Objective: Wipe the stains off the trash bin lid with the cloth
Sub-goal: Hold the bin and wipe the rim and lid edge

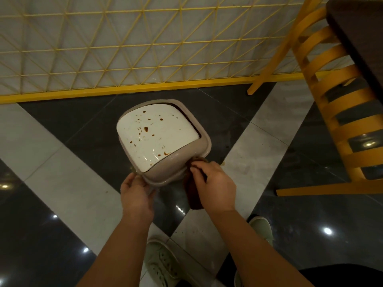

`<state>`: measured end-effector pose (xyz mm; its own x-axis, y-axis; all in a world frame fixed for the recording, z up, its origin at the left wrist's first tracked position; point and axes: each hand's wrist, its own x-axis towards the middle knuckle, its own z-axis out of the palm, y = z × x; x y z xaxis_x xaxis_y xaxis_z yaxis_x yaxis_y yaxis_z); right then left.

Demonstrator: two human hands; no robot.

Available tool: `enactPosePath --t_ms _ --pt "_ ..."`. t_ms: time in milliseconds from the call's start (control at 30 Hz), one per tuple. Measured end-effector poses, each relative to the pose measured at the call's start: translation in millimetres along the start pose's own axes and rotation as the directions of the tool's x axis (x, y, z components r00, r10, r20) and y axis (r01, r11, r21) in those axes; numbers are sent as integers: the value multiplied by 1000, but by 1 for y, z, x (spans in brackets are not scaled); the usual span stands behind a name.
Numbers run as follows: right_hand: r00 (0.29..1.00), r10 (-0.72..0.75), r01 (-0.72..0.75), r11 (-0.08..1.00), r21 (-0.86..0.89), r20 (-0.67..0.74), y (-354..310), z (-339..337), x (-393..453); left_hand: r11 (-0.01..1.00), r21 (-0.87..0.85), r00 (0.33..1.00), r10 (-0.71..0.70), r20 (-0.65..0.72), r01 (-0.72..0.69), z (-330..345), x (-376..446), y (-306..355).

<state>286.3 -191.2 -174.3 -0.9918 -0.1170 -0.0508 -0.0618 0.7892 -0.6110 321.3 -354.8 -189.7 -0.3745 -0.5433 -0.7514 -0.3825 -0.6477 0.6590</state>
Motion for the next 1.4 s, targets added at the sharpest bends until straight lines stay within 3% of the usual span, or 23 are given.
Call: enactPosePath --t_ms 167,267,400,533,667,733,867,1000,1167,1400 --pt "989 -97 100 995 -22 113 -9 20 -14 999 -30 999 -20 -43 19 24 -17 -18" --pt "991 -100 104 993 -47 89 0 12 2 999 -31 1000 22 -6 -22 32 -26 -15" --pt "995 99 -97 993 -72 27 23 -11 44 999 -3 999 34 38 -34 24 -17 -5" --pt "942 334 -335 942 35 7 33 -20 68 998 15 997 58 43 -59 14 -8 5" --pt "977 211 -212 971 113 22 26 -21 56 988 -140 995 57 -83 -69 6 4 11" --pt "986 158 -163 981 100 60 20 -16 45 992 -124 992 21 -121 -36 9 1 5" --pt "982 163 -173 978 113 93 13 0 17 985 -155 997 -76 13 77 42 -32 -17" --pt "983 84 -97 992 75 166 8 5 -11 980 -190 998 -61 27 65 59 -40 -18" --pt "989 138 -143 985 101 52 8 -1 -10 994 -107 999 -27 22 29 45 -36 -14" --pt "993 97 -97 995 -10 68 14 -5 11 996 29 987 -89 134 86 32 -34 1"
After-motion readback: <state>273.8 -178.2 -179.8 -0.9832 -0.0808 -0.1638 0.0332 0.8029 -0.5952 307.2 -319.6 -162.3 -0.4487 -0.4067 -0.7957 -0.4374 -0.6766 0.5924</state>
